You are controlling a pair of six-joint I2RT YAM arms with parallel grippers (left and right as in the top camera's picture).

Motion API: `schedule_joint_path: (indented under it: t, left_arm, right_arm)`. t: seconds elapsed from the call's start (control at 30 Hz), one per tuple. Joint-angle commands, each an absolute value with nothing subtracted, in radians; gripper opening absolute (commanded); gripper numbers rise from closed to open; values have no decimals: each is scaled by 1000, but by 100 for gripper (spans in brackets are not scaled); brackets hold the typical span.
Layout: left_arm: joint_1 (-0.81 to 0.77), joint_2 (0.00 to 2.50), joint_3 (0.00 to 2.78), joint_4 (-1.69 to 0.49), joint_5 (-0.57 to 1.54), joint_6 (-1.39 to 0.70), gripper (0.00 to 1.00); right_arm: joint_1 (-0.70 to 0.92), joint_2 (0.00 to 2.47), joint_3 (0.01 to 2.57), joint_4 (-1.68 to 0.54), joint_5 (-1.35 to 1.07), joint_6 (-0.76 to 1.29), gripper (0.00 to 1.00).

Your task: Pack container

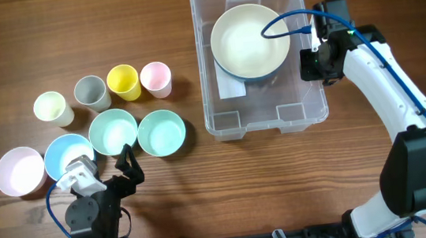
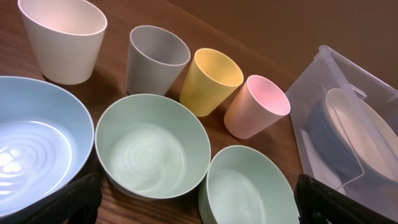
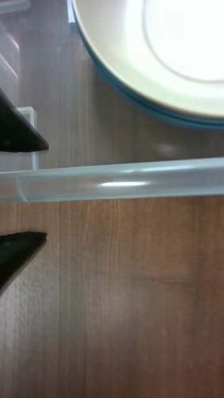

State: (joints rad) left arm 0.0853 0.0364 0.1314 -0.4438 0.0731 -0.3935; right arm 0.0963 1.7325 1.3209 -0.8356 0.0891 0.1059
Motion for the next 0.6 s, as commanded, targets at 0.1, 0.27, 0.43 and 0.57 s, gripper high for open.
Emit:
schedule_joint_path:
  t: [0.1,0.27,0.43,0.57]
  left_arm:
    - [81,33,128,-440,70,-370,100]
    - [81,33,128,-440,70,-370,100]
    - [81,33,128,-440,70,-370,100]
    - [81,33,128,-440,70,-370,100]
  right_arm:
    - [42,1497,1360,-770,88,136,72]
    - [-153,1368,1360,-688,67,221,89]
    - [-442,1436,1359,-632,-33,329,93]
    - [-572,1495,1359,-643,-93,386,99]
